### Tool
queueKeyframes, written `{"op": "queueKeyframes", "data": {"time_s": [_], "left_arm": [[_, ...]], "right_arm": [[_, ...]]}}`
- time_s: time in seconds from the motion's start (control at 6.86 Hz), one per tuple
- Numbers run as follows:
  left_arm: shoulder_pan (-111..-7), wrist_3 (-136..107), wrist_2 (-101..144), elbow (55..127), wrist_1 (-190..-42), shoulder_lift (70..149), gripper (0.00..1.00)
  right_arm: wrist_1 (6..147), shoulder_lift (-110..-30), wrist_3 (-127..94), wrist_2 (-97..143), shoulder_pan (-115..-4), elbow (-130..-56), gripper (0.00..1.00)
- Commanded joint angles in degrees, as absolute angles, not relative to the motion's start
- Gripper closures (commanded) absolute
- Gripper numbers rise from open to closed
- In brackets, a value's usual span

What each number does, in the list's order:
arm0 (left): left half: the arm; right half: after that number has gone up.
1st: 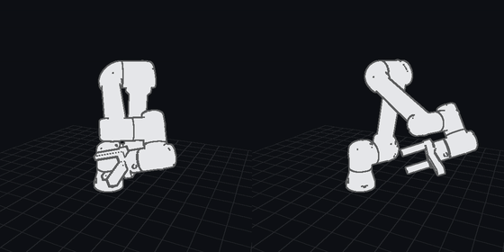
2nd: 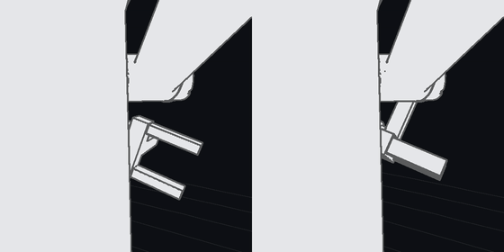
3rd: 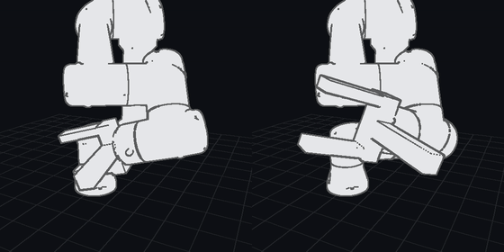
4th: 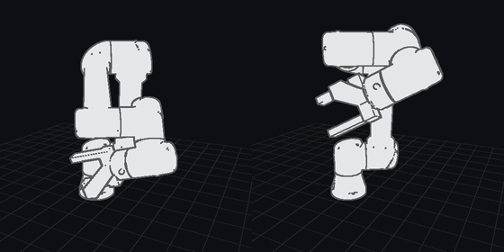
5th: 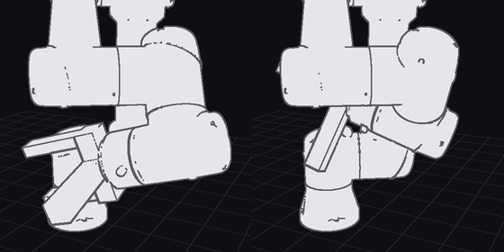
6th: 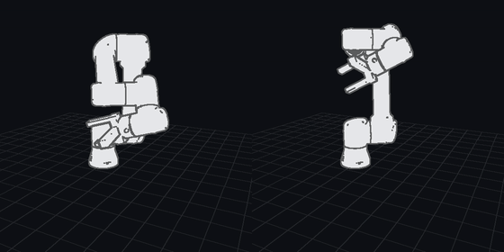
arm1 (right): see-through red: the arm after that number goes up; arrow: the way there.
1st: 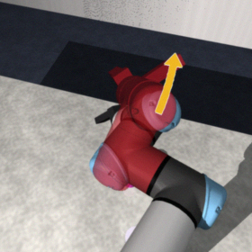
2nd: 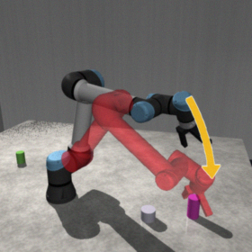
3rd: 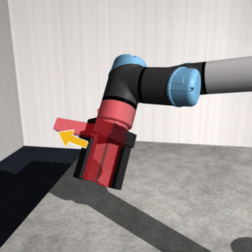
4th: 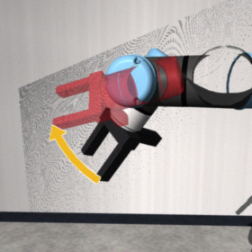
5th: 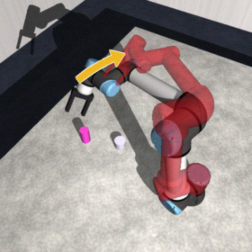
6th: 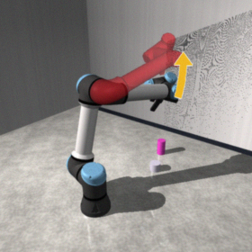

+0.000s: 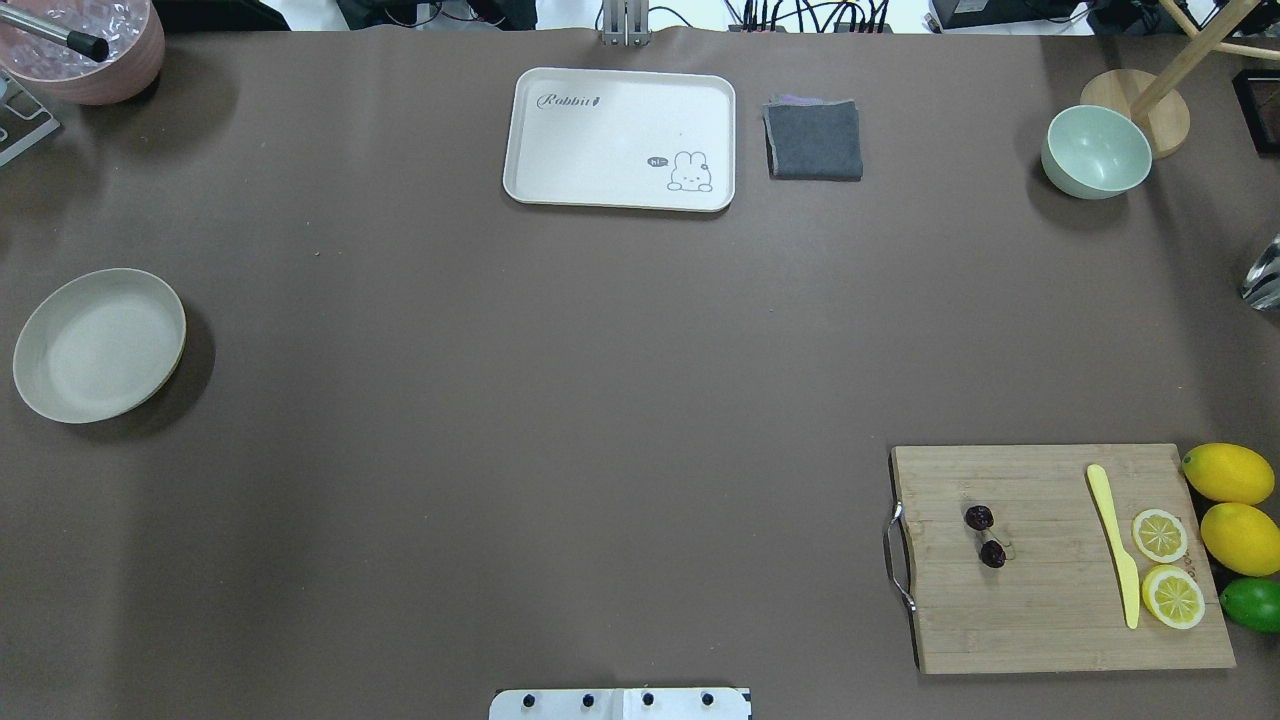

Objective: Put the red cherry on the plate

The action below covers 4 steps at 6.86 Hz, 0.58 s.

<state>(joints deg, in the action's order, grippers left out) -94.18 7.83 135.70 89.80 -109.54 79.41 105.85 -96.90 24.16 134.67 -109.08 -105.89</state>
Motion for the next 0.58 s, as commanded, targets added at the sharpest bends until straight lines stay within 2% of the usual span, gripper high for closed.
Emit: {"op": "queueKeyframes", "data": {"time_s": [0.0, 0.44], "left_arm": [[-94.22, 7.91, 135.70, 89.82, -110.21, 79.28, 0.01], [-93.96, 7.12, 135.35, 88.42, -108.03, 81.64, 0.01]], "right_arm": [[105.91, -97.90, 24.17, 134.82, -109.86, -107.13, 0.00], [105.91, -98.44, 24.17, 135.00, -109.78, -107.05, 0.00]]}}
